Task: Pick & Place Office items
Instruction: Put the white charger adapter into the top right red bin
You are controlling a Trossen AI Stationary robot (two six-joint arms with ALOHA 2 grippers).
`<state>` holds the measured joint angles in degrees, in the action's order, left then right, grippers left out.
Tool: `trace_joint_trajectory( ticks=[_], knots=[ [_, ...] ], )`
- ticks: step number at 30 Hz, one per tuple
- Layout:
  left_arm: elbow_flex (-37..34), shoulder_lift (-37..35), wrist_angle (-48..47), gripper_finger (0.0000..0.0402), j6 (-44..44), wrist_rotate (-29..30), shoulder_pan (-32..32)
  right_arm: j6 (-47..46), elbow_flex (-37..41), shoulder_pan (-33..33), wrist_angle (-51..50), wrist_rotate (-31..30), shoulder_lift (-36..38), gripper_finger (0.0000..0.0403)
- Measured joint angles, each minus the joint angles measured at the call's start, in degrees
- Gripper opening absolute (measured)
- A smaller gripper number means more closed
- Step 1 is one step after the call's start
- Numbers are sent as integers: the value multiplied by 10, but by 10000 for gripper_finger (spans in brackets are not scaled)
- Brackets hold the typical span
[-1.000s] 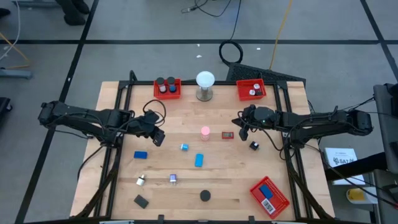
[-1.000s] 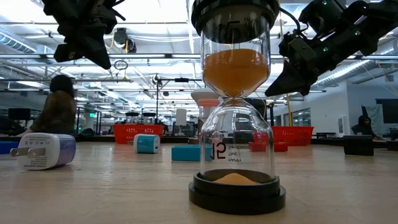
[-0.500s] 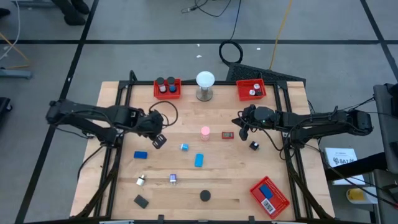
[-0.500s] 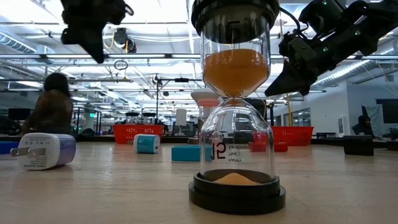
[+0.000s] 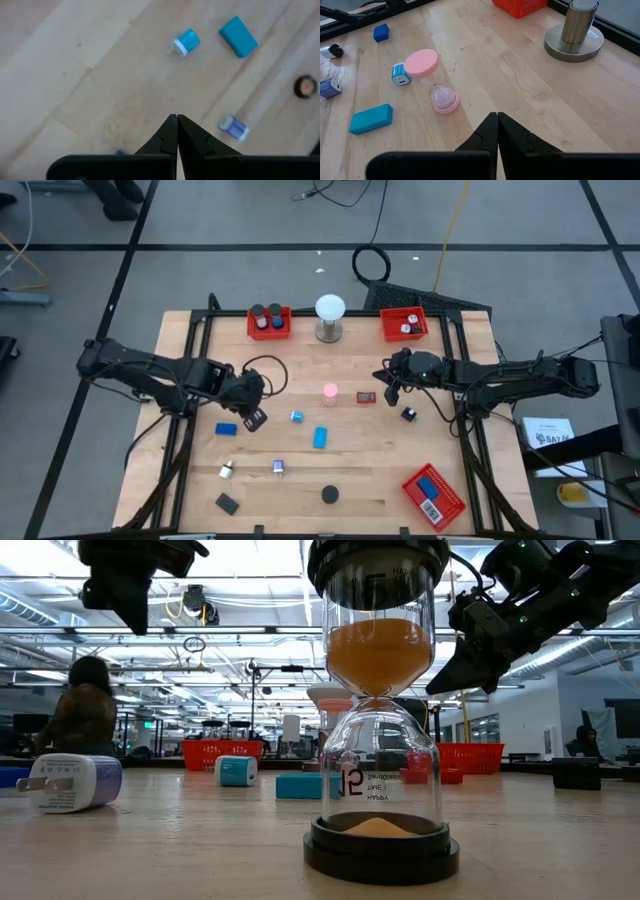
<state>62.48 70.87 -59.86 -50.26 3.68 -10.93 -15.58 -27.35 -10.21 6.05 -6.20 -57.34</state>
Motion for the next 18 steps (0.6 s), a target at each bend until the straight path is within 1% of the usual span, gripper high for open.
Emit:
trace_joint_trajectory(
  ticks=[2, 6, 8, 11, 15, 18],
  knots=[
    [0, 0, 0, 3, -5, -10, -13, 0, 0, 0, 0, 0, 0, 0],
    [-2, 0, 1, 8, -33, -8, -36, 2, 0, 0, 0, 0, 0, 0],
    [-7, 0, 1, 4, -52, -9, -45, 3, 0, 0, 0, 0, 0, 0],
    [-23, -4, -1, 4, -81, -14, -62, 13, 0, 0, 0, 1, 0, 0],
    [-49, -4, 1, 4, -122, -40, -89, 18, 0, 0, 0, 2, 0, 0],
    [-62, -4, 20, 3, -154, -47, -108, 18, 0, 0, 0, 2, 0, 0]
  ],
)
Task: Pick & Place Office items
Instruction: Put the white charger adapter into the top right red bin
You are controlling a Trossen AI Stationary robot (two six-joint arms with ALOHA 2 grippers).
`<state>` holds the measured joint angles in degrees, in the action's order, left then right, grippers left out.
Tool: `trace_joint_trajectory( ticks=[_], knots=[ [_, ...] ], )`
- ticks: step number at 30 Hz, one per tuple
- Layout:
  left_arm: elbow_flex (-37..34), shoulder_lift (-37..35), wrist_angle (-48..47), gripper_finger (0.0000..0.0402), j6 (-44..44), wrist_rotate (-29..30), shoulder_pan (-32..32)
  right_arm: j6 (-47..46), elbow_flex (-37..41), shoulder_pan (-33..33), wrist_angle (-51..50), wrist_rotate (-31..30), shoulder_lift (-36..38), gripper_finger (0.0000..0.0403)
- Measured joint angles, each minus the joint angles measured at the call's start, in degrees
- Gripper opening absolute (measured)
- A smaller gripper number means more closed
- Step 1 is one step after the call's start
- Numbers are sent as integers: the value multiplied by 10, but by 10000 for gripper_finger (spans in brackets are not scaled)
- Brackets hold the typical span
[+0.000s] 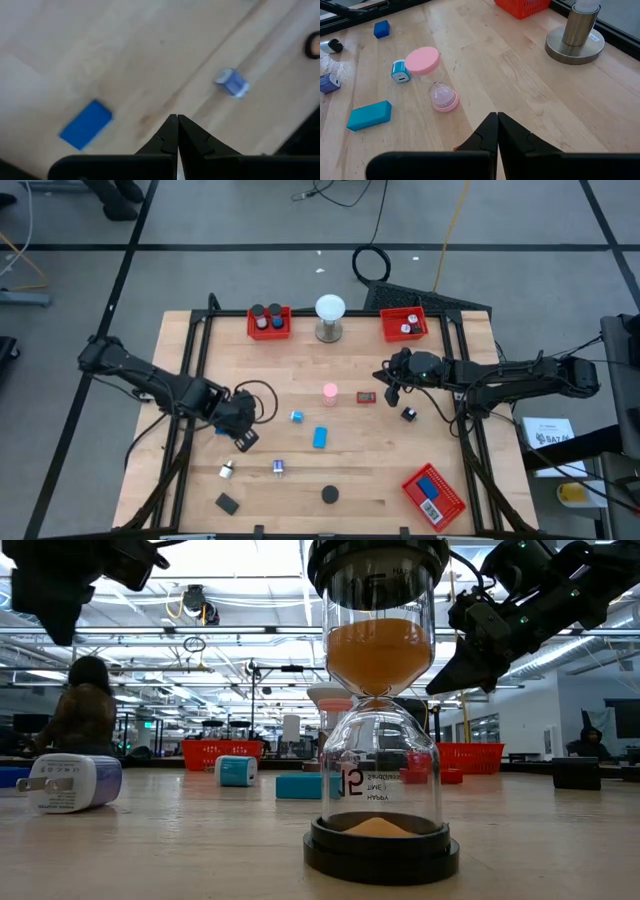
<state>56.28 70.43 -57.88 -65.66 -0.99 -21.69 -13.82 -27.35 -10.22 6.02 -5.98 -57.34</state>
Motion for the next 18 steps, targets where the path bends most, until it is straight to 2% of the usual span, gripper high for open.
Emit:
trace_joint_trajectory(
  ticks=[3, 14, 18],
  knots=[
    [-4, 0, 30, 8, -25, -1, -15, 9, 0, 0, 0, 0, 0, 0],
    [-4, 13, 31, 11, -100, -10, -74, 28, 0, 0, 0, 0, 0, 0],
    [-4, 14, 31, 26, -143, -17, -93, 28, 0, 0, 0, 0, 0, 0]
  ],
)
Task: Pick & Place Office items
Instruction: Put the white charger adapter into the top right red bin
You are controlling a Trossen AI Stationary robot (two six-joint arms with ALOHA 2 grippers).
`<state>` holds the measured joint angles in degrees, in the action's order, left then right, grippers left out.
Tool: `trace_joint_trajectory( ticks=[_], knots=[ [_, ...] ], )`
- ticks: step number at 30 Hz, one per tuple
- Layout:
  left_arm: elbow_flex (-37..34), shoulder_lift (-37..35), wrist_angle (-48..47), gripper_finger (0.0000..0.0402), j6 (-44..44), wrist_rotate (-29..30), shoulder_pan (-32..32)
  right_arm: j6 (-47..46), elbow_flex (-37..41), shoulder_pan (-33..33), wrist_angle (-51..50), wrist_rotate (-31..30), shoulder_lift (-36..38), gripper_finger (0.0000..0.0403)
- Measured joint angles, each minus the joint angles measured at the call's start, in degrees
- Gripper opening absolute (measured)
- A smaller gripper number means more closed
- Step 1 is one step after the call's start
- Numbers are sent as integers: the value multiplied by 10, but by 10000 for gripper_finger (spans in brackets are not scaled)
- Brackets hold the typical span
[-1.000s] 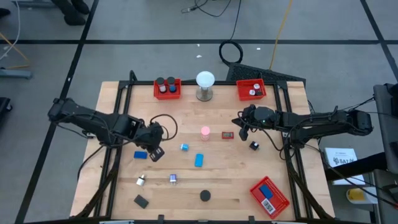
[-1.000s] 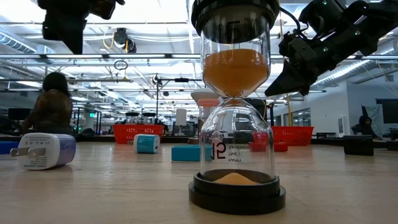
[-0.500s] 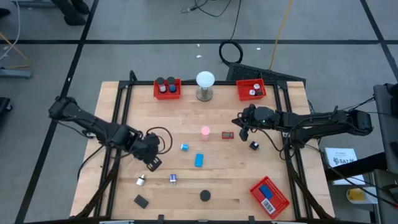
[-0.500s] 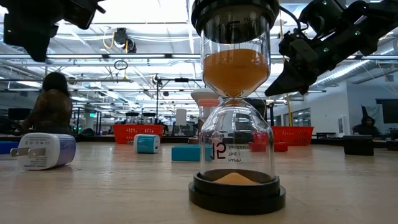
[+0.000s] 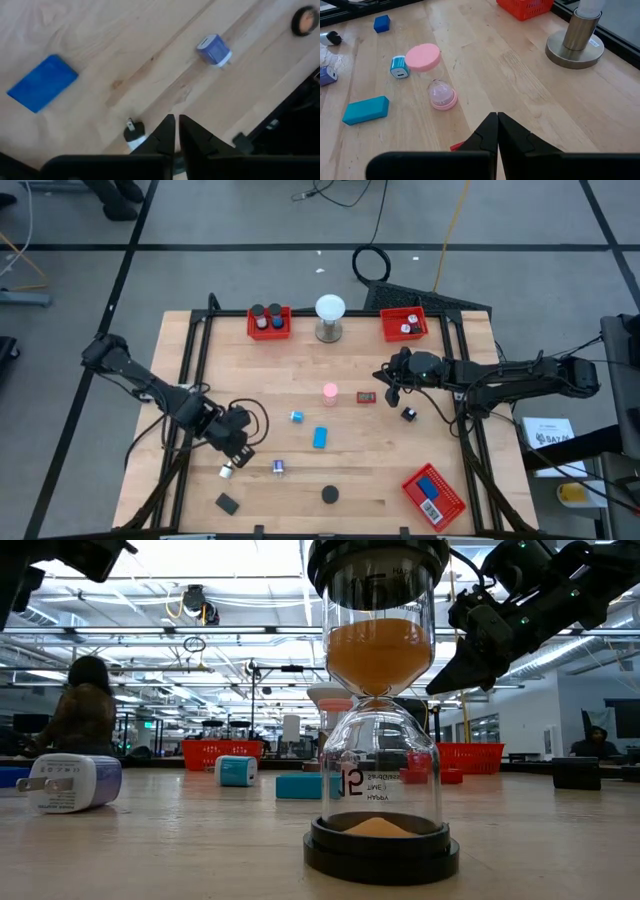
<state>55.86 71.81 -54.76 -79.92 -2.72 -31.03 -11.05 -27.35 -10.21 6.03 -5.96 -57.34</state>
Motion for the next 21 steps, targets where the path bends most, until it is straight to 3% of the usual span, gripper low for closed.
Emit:
trace_joint_trajectory(
  ticks=[14, 21],
  knots=[
    [-2, 55, 50, 161, -125, -28, -45, 2, 0, 0, 0, 0, 0, 0],
    [-48, 54, 91, 205, -228, -58, -76, 2, 0, 0, 2, 0, 0, 0]
  ],
)
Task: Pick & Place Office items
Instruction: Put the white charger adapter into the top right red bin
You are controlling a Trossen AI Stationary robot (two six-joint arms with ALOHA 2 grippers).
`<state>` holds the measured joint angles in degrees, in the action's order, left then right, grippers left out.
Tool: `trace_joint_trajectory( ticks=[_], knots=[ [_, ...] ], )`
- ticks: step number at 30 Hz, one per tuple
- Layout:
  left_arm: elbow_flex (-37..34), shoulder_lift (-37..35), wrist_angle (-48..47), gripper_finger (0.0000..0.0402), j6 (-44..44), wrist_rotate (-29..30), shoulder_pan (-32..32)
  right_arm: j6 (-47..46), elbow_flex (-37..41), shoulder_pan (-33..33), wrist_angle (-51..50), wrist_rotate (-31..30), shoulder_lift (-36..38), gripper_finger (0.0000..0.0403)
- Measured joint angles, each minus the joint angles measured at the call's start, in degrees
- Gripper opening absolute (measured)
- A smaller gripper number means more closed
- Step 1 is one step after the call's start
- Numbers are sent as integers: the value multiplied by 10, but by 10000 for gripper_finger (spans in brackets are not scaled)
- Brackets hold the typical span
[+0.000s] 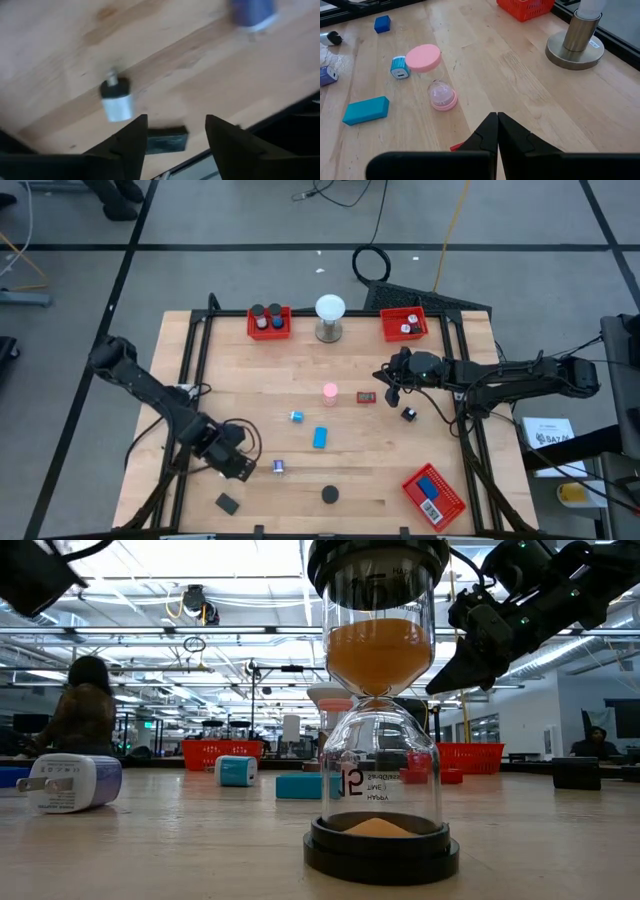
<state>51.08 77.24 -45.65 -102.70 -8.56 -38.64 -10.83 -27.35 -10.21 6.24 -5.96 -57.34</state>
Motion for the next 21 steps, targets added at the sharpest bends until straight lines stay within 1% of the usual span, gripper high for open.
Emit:
trace_joint_trajectory(
  ticks=[6, 14, 21],
  knots=[
    [-18, 0, -6, 231, -41, -7, -31, 0, 0, 0, 0, 0, 0, 0],
    [-45, 0, -1, 254, -56, -34, -48, -4, 0, 0, 0, 0, 0, 0],
    [-95, 0, 93, 258, -57, -40, -48, -8, 0, 0, 0, 0, 0, 0]
  ],
)
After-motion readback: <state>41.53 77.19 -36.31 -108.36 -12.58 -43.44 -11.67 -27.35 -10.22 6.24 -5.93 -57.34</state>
